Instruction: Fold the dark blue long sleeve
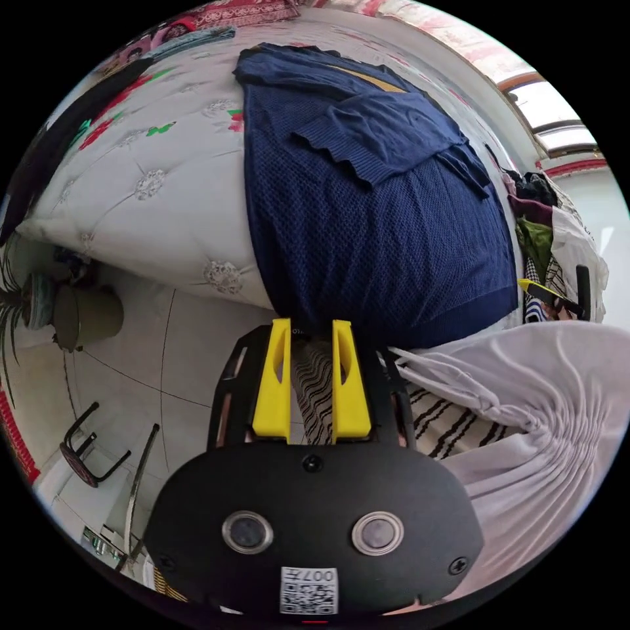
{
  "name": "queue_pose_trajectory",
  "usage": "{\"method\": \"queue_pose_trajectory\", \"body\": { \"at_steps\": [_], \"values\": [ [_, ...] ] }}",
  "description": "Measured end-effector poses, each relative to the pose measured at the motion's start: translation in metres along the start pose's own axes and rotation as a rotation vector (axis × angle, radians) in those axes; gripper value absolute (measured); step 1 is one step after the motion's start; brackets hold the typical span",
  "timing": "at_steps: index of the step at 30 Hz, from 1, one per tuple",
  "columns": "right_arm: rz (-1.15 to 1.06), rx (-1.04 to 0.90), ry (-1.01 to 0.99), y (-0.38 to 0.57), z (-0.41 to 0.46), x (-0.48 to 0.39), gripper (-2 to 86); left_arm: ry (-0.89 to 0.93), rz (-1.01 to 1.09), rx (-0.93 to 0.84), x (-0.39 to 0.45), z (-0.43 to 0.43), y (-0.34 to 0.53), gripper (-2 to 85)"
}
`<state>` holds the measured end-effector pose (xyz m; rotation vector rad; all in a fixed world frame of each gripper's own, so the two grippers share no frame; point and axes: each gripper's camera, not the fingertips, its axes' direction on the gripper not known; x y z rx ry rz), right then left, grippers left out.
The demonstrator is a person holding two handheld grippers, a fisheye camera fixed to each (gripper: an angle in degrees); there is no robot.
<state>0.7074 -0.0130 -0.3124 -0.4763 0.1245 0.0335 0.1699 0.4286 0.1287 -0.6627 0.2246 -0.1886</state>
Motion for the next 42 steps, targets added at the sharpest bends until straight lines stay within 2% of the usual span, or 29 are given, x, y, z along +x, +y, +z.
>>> {"method": "queue_pose_trajectory", "body": {
  "at_steps": [2,6,10,20,30,36,39,42],
  "values": [
    [-0.004,0.036,0.024,0.002,-0.001,-0.009,5.5,-0.022,0.06,-0.038,0.003,0.001,-0.005,8.9],
    [-0.03,-0.032,0.023,-0.017,0.004,-0.023,4.3,-0.021,0.111,-0.11,0.004,0.003,-0.013,7.5],
    [-0.064,-0.079,0.071,-0.028,0.004,-0.03,1.8,-0.036,0.155,-0.114,0.002,0.002,-0.01,0.4],
    [-0.033,0.056,-0.075,-0.022,-0.058,-0.011,0.0,0.19,0.144,0.135,-0.042,-0.08,0.005,-1.0],
    [0.004,0.231,-0.247,-0.029,-0.123,0.006,-0.1,0.369,0.12,0.29,-0.095,-0.149,-0.006,-0.9],
    [-0.055,0.322,-0.303,-0.111,-0.173,0.003,0.0,0.481,0.062,0.379,-0.14,-0.179,-0.087,-0.9],
    [-0.074,0.371,-0.203,-0.183,-0.193,-0.012,0.4,0.445,0.032,0.419,-0.152,-0.193,-0.161,-0.6],
    [-0.008,0.415,-0.167,-0.253,-0.193,-0.014,1.4,0.426,-0.222,0.437,-0.177,-0.185,-0.231,0.4]
  ]
}}
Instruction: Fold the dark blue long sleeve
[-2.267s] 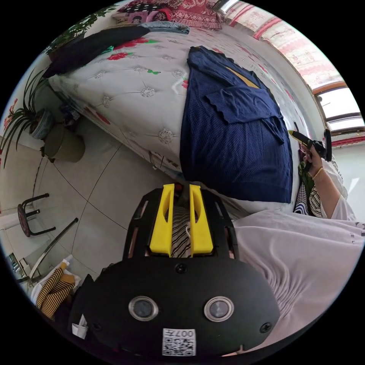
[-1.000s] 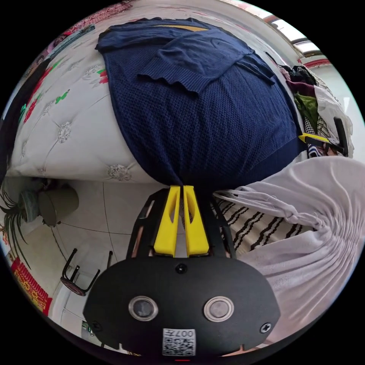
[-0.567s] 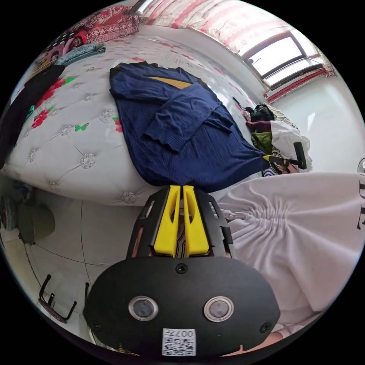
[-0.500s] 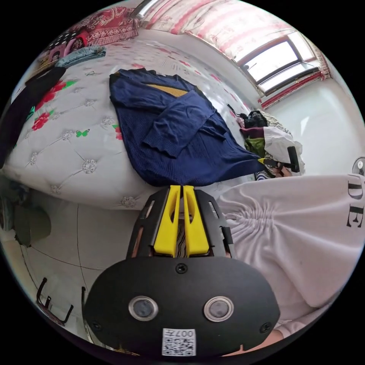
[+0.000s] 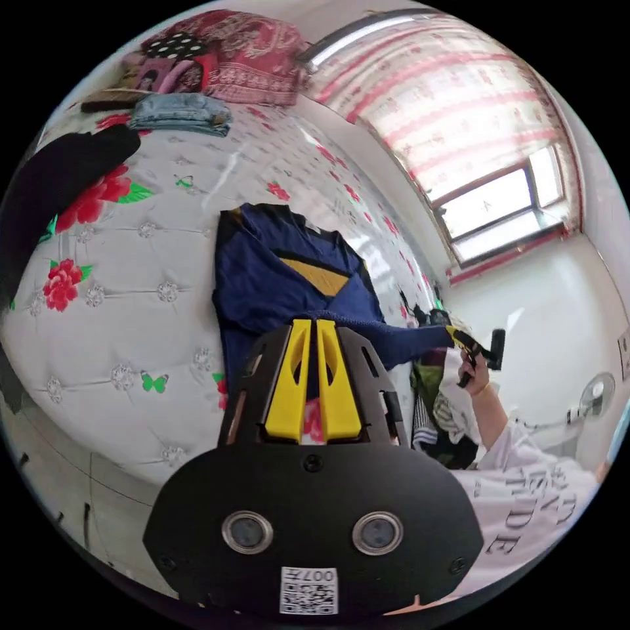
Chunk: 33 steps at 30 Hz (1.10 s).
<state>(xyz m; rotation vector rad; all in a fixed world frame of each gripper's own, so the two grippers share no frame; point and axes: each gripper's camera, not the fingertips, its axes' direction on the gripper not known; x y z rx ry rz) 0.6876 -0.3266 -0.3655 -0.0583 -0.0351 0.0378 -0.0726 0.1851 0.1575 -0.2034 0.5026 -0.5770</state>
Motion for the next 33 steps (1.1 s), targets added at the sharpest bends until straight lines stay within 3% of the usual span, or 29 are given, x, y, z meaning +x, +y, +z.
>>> {"method": "queue_pose_trajectory", "body": {
  "at_steps": [5,13,17,21,23,26,33],
  "values": [
    [0.104,-0.092,0.07,-0.022,0.06,0.026,3.3,-0.115,-0.189,0.068,-0.033,0.034,-0.032,7.4],
    [0.056,-0.27,0.212,0.054,0.12,0.074,4.4,-0.281,-0.026,-0.066,-0.049,0.056,0.027,8.7],
    [0.049,-0.252,0.209,0.051,0.139,0.075,4.8,-0.302,0.077,-0.134,-0.028,0.081,0.03,9.0],
    [0.071,-0.351,0.21,0.043,0.184,0.073,3.8,-0.418,0.127,-0.26,-0.023,0.121,0.014,6.3],
    [0.076,-0.334,0.277,0.044,0.186,0.07,2.2,-0.417,0.155,-0.272,-0.022,0.13,0.006,1.0],
    [0.078,-0.385,0.263,0.048,0.186,0.068,0.5,-0.414,0.185,-0.302,-0.02,0.133,0.002,-0.4],
    [0.029,-0.259,0.211,0.102,0.127,0.053,-0.2,-0.344,0.236,-0.242,-0.008,0.109,0.025,-0.9]
  ]
}}
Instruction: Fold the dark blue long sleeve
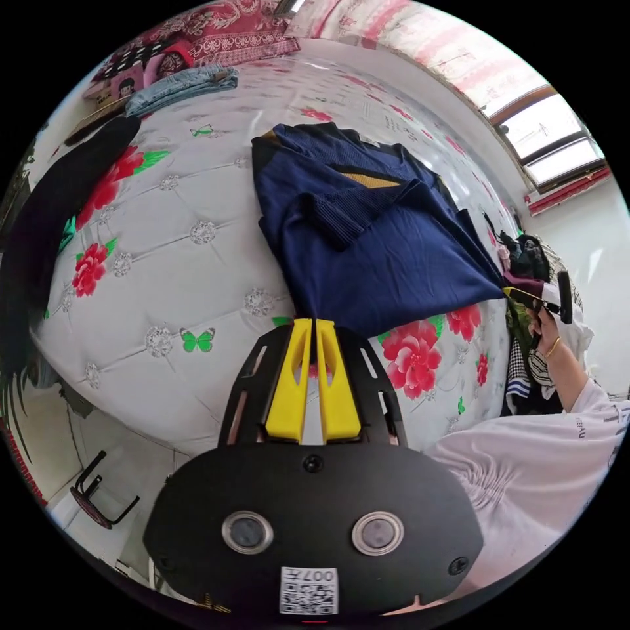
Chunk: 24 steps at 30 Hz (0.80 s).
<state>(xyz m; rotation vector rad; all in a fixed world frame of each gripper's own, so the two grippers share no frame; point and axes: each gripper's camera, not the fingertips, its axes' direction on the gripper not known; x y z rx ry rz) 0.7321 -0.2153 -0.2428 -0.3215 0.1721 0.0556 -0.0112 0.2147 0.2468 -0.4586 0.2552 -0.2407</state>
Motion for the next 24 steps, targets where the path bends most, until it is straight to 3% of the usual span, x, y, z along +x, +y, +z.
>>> {"method": "queue_pose_trajectory", "body": {
  "at_steps": [9,15,24],
  "values": [
    [0.0,-0.022,0.045,0.124,-0.003,-0.012,-0.1,0.031,0.098,-0.067,0.029,-0.006,0.077,-0.9],
    [0.089,-0.079,0.051,0.189,0.009,-0.005,0.8,0.038,0.019,-0.089,0.039,0.004,0.138,0.3],
    [-0.008,0.083,0.047,0.123,-0.013,-0.037,2.4,-0.089,0.231,0.071,0.094,-0.001,0.087,9.8]
  ]
}}
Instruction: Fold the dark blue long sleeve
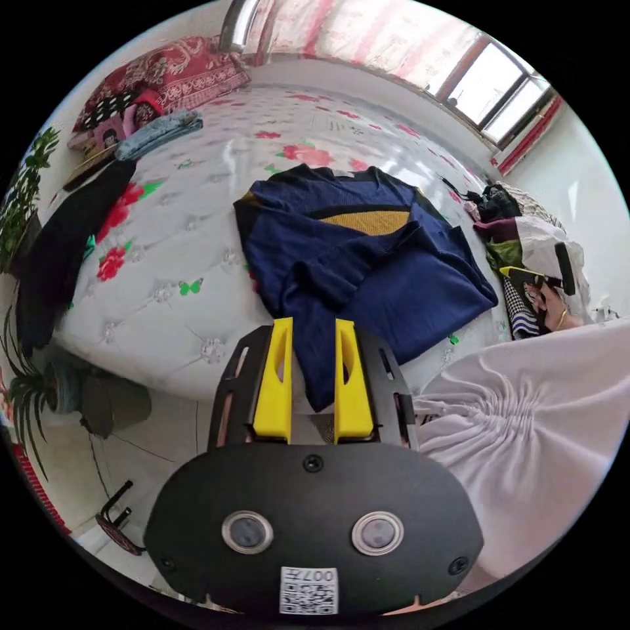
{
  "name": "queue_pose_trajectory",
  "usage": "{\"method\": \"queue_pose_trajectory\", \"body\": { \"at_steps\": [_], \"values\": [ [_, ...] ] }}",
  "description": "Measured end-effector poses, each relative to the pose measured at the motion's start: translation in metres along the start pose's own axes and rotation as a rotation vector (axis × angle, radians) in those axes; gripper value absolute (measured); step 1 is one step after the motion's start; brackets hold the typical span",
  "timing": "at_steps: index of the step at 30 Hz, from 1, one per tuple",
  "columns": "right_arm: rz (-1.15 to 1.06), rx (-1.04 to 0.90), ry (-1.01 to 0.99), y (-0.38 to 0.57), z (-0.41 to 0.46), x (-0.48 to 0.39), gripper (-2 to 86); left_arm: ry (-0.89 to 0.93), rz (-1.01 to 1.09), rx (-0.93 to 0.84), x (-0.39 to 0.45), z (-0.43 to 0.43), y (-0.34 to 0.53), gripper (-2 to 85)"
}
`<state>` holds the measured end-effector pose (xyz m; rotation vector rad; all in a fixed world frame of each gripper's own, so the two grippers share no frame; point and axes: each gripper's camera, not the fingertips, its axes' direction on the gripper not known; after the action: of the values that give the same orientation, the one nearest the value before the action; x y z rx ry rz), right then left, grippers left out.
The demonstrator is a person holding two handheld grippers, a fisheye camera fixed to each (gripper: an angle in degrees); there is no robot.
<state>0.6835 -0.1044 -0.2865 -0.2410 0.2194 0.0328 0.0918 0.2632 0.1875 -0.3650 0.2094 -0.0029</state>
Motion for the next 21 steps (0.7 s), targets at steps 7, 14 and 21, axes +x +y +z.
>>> {"method": "queue_pose_trajectory", "body": {
  "at_steps": [7,14,21],
  "values": [
    [-0.051,-0.063,0.059,-0.069,0.04,-0.033,2.1,-0.042,0.191,-0.05,0.05,0.055,-0.069,10.7],
    [-0.067,-0.181,0.1,-0.099,0.076,-0.038,0.6,-0.096,0.189,-0.163,0.054,0.083,-0.088,1.2],
    [-0.055,-0.065,0.128,-0.121,0.045,-0.017,-0.1,-0.018,0.062,-0.051,0.015,0.046,-0.114,-0.9]
  ]
}}
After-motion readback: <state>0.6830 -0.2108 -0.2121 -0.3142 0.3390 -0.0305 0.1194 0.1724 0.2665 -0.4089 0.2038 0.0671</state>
